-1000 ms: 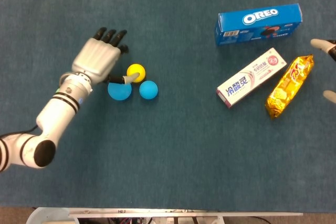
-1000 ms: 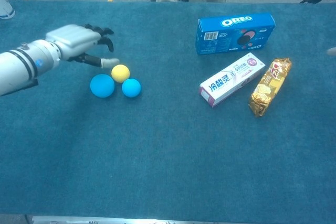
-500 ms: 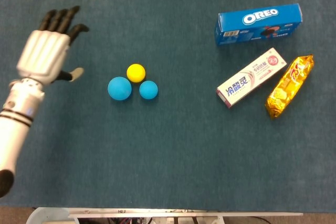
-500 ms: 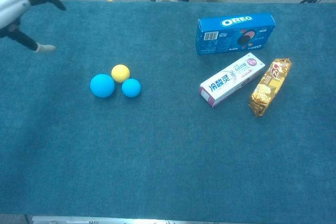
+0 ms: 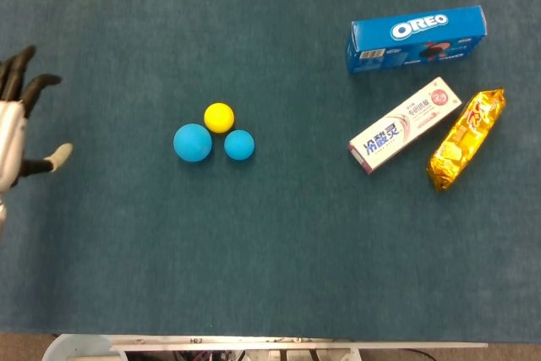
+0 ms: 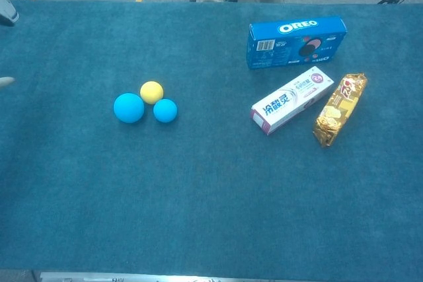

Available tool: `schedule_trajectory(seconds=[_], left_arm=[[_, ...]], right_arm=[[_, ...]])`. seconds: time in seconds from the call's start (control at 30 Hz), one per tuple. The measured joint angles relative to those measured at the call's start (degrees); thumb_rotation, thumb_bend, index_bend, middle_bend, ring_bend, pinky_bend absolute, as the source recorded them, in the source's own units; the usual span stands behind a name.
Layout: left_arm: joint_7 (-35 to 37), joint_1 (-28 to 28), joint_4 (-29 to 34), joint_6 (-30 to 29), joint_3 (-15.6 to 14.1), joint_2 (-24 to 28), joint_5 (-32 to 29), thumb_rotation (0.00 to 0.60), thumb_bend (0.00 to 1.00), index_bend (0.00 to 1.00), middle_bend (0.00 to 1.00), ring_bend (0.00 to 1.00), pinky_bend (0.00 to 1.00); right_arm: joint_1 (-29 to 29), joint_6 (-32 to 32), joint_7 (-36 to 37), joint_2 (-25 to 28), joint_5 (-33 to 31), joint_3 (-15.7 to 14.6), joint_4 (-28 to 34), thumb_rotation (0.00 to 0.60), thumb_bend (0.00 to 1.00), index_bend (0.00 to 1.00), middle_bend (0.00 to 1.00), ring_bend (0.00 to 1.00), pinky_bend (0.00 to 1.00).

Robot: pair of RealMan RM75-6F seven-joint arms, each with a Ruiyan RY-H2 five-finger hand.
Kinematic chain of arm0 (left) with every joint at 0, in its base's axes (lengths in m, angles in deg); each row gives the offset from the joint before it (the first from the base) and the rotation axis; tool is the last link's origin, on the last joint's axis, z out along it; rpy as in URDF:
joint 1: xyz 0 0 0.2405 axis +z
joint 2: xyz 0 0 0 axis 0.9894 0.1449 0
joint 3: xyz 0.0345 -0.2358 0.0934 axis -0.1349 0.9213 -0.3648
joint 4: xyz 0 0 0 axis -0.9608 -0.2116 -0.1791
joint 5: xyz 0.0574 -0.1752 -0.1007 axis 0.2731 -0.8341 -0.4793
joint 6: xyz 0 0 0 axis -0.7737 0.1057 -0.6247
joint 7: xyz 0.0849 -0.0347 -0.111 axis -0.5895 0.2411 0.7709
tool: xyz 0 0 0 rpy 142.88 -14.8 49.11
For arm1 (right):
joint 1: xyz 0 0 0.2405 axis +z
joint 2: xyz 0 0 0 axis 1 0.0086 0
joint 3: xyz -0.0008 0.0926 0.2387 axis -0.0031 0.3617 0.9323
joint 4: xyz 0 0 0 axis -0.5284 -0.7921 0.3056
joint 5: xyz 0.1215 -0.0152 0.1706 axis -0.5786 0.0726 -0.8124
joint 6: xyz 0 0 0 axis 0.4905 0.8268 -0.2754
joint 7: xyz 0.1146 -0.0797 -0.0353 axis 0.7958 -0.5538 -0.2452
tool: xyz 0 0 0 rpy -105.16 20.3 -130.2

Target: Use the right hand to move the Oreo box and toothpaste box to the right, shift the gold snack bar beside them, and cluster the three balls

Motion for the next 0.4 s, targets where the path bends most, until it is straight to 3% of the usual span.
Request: schedule_trajectory(seconds=[0.2, 0.4], left_arm=[[3.1, 5.7, -1.0, -6.4, -0.6, -1.0, 4.3, 0.600, 0.18, 0.21, 0.01, 0.00, 0.00], [3.9, 9.0, -2.3, -8.0, -0.6, -1.2, 6.7, 0.600, 0.18, 0.21, 0.01, 0.00, 0.00]], right_arm=[[-1.8, 1.3, -0.3, -1.4, 1.0, -1.0, -0.9, 0.600, 0.00, 0.20, 0.33, 0.29, 0.53], [-2.8, 1.9, 0.0, -2.9, 1.3, -1.1, -2.3, 0.600, 0.00, 0.20, 0.33, 0.29, 0.53]])
